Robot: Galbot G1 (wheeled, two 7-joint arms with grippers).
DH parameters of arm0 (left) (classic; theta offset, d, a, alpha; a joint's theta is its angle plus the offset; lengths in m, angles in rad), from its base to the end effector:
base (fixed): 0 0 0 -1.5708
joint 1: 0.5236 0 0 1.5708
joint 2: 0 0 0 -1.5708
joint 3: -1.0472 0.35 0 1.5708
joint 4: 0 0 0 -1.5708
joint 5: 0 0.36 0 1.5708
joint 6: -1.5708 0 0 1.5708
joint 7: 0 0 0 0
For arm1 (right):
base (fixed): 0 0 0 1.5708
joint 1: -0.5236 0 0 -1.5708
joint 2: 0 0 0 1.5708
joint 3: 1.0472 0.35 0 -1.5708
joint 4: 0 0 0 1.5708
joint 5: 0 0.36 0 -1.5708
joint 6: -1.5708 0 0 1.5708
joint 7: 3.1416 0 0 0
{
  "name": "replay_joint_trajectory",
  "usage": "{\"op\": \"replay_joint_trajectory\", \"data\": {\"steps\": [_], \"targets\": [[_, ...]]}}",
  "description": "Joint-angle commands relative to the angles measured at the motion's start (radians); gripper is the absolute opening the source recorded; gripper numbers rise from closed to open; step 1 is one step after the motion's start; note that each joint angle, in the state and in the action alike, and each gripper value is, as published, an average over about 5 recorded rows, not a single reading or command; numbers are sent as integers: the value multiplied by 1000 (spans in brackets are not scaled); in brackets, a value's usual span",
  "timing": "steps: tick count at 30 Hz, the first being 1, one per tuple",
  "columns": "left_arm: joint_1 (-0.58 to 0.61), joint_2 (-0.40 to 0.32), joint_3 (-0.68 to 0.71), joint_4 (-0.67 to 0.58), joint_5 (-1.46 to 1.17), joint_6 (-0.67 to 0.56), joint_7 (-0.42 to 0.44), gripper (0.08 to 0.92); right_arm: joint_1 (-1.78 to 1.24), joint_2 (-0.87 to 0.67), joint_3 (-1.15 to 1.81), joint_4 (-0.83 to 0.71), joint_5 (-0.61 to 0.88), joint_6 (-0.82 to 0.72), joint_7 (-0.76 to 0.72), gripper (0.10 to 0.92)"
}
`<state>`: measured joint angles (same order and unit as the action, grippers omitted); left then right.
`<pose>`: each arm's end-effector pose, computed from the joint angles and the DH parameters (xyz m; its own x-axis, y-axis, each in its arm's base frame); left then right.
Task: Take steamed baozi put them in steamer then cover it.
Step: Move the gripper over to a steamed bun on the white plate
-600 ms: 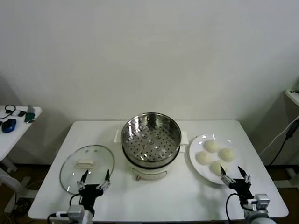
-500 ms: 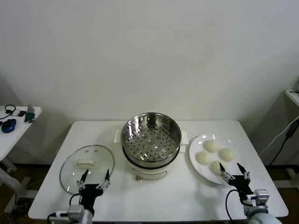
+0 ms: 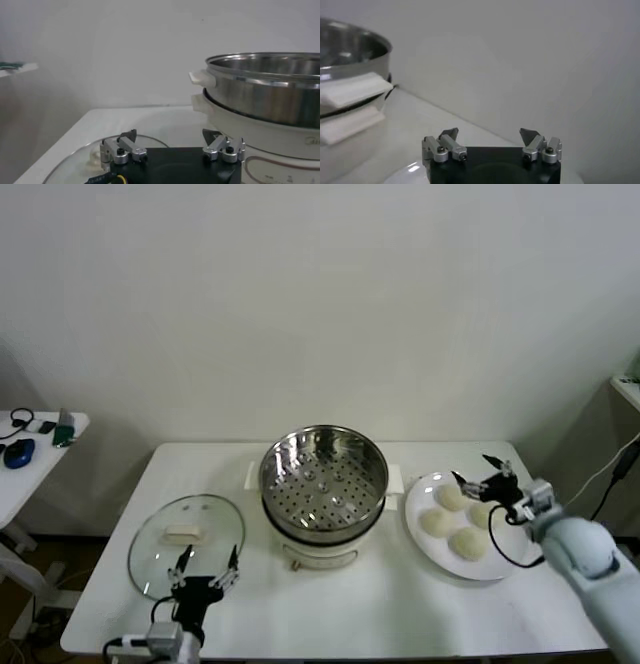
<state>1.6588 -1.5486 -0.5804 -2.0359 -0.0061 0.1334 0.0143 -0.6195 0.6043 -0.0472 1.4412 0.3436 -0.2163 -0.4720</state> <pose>0.1550 0.0224 -0.3384 -0.9609 -0.0313 0.2751 -0.0209 0.9989 0.0408 0.4326 -0.2167 -0.2248 -0.7484 -0.3848 0.5403 -0.6401 0.6326 -0.4360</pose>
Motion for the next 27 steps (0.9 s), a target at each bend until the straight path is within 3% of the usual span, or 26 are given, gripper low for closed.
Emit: {"op": "replay_joint_trajectory", "data": {"steps": [1, 5, 9, 27], "targets": [[14, 2, -5, -11, 5, -4, 5, 823, 782, -125, -774, -327, -243, 168, -581, 823], [24, 1, -8, -14, 5, -12, 7, 823, 1045, -41, -1064, -474, -262, 275, -700, 823], [27, -3, -8, -9, 3, -20, 6, 823, 1113, 43, -1188, -562, -258, 297, -733, 823], [18, -8, -16, 13, -11, -21, 2, 823, 829, 343, -1011, -763, -266, 216, -664, 823]]}}
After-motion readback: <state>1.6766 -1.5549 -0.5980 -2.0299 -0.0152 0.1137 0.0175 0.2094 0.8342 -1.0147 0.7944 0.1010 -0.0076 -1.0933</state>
